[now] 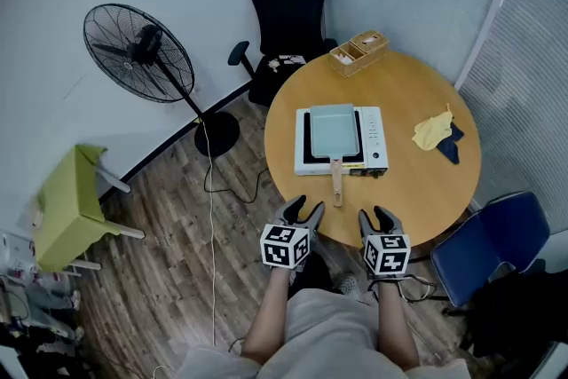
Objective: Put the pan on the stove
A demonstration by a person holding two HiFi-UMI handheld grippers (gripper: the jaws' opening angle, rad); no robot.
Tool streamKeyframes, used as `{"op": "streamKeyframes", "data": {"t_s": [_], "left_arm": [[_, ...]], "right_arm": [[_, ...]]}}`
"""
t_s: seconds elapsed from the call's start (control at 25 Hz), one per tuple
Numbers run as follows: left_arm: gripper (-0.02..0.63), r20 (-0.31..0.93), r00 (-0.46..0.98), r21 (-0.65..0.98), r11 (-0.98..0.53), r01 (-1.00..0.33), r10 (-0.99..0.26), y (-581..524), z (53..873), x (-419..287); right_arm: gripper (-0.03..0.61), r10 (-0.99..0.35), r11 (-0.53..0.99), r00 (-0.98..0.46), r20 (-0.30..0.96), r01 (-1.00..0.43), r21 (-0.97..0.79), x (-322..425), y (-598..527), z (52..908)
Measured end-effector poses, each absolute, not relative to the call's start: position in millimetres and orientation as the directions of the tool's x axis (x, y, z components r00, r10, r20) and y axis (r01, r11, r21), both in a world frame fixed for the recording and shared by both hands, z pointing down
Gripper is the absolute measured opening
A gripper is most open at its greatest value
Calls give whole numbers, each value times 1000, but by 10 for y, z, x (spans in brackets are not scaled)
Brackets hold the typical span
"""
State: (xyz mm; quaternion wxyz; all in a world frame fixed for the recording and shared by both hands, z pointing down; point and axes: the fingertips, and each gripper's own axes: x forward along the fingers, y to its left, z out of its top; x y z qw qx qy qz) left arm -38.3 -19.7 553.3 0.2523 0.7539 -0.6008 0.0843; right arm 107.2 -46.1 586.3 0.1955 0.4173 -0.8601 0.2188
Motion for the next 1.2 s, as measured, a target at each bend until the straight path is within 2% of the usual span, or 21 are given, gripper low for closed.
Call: {"op": "streamKeyframes", "data": {"t_s": [0.2,0.32,0.68,1.2], "left_arm": [[224,432,249,238,-157,-958,-867,-185,5538,-315],[196,435,230,217,-146,-965,-871,-181,5540,-322],[42,411,189,211,-109,-971,-892,-153,5460,-480],[28,408,277,257,-181,-949,-870,-295,5488,-419]], "right_arm": [[126,-637,555,-574,515,-805,-211,1138,-404,5866],[108,-652,547,-571,499,-810,-213,1177,-431,5829],[39,-655,561,-606,451,-790,-247,1079,-428,5758],[25,-659,552,-596,459,-798,-243,1086,-531,5801]]}}
